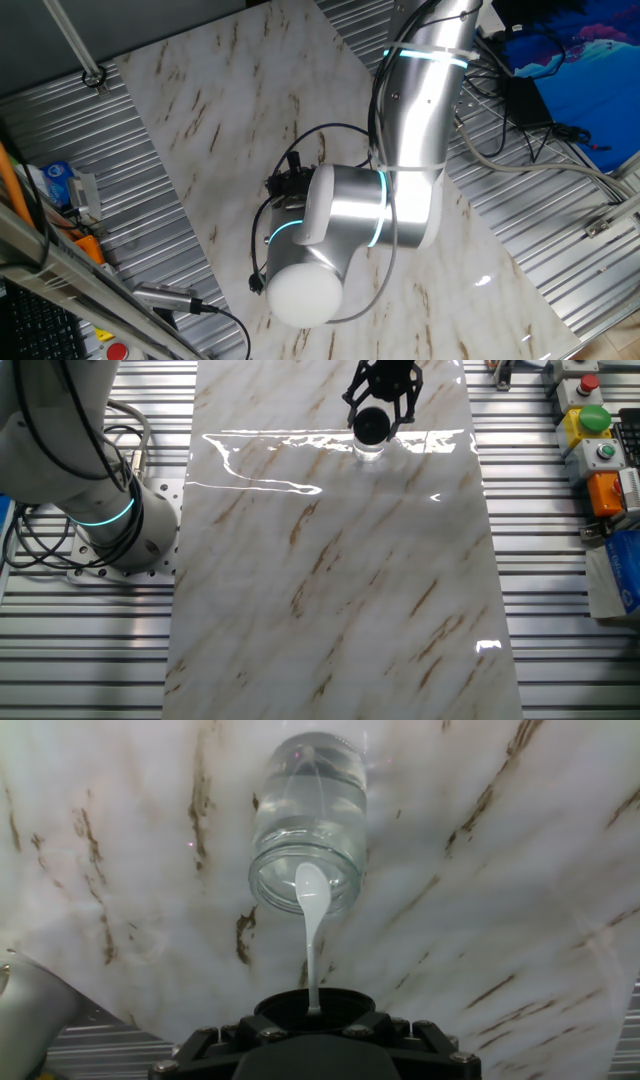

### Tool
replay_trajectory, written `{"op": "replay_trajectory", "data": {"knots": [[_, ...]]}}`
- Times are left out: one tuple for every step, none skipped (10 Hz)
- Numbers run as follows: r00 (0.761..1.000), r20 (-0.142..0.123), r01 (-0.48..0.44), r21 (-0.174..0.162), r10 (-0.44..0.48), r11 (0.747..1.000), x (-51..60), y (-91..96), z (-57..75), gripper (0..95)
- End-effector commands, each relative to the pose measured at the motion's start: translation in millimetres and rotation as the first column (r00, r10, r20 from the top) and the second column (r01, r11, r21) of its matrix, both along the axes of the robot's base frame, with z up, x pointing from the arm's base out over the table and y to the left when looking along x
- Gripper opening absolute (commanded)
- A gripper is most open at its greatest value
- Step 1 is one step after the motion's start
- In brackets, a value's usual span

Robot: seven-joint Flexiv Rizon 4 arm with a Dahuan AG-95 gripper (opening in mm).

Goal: Screw the lid onto the jar

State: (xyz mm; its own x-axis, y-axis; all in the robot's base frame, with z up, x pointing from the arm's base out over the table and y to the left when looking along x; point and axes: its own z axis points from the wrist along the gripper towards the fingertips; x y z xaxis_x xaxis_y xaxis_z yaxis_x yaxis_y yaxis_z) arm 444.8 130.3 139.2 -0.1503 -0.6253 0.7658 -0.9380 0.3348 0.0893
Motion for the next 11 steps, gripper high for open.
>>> {"op": "replay_trajectory", "data": {"knots": [[1.000, 0.006, 0.007, 0.006, -0.007, 1.000, -2.9, -0.1, -1.8, 0.0], [1.000, 0.008, 0.012, 0.007, -0.012, 1.000, -3.2, 0.2, -2.1, 0.0], [1.000, 0.008, 0.019, 0.007, -0.019, 1.000, -2.9, 0.4, -2.3, 0.0], [1.000, 0.009, 0.023, 0.007, -0.023, 1.000, -2.4, 0.6, -2.6, 0.0], [1.000, 0.011, 0.028, 0.009, -0.028, 1.000, -1.0, 1.2, -3.5, 0.0], [0.999, 0.011, 0.031, 0.011, -0.031, 0.999, -0.1, 1.6, -4.2, 0.0], [0.999, 0.011, 0.032, 0.016, -0.032, 0.999, 2.6, 3.2, -6.6, 0.0], [0.999, 0.010, 0.033, 0.019, -0.033, 0.999, 4.2, 4.2, -8.1, 0.0], [0.999, 0.009, 0.031, 0.022, -0.032, 0.999, 5.6, 5.1, -9.5, 0.0], [1.000, 0.008, 0.030, 0.022, -0.030, 0.999, 5.9, 5.6, -10.2, 0.0], [1.000, 0.008, 0.030, 0.023, -0.030, 0.999, 5.6, 6.0, -11.1, 0.0]]}}
